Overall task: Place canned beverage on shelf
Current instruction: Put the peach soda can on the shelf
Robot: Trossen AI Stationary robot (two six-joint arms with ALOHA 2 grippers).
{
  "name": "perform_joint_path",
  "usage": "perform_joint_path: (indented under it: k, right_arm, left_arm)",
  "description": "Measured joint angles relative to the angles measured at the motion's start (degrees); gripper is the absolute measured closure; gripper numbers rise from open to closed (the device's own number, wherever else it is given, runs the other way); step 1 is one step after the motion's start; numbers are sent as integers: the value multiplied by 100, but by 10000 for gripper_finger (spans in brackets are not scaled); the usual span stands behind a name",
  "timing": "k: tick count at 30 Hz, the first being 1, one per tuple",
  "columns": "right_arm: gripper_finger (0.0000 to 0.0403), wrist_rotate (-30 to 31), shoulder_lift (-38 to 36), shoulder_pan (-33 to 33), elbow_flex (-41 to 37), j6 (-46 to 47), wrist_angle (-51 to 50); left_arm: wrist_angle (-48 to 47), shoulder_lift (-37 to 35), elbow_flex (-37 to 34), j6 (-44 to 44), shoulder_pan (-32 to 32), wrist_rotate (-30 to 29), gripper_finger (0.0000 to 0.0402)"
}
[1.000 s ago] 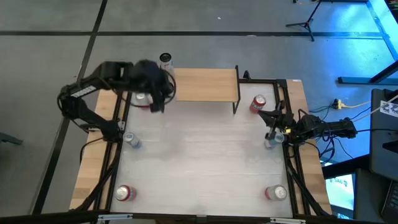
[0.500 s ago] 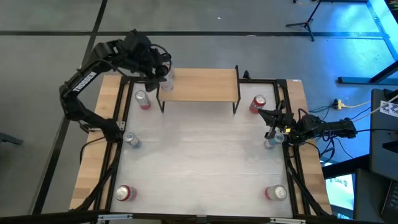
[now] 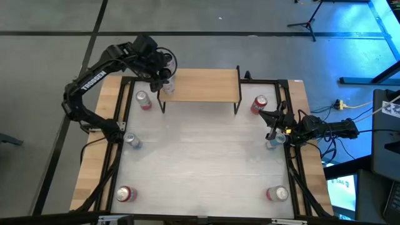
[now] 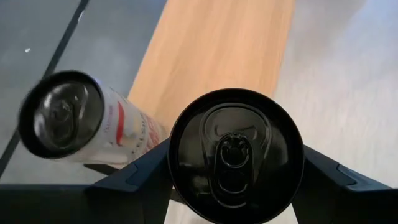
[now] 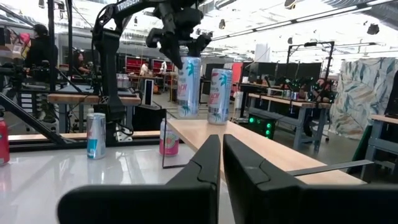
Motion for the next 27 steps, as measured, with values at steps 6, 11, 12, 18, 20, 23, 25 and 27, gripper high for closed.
perform_joint_path:
  k: [6, 11, 12, 18, 20, 23, 25, 27]
  right_arm:
    - [384, 0, 0, 0, 0, 9, 4]
    - [384, -2, 0, 0, 0, 12, 7]
    - [384, -2, 0, 0, 0, 13, 9]
    - [384, -2, 0, 0, 0, 13, 15]
    - [384, -3, 0, 0, 0, 13, 17]
    - [384, -3, 0, 1, -1, 13, 17]
    - [384, -2, 0, 0, -2, 13, 17]
    - [384, -4, 0, 0, -2, 13, 15]
  left_arm:
    - [231, -2, -345, 5, -2, 29, 167]
    - [454, -10, -500, 5, -2, 42, 166]
    - [453, -13, -508, 5, -2, 36, 165]
    - [441, -15, -511, 22, -7, 2, 140]
    - [430, -15, -511, 113, -7, -28, 129]
    - [356, -14, -467, 120, -7, -154, 113]
    - [349, -13, -408, 126, -7, -167, 107]
    - [354, -13, -326, 144, -7, -166, 104]
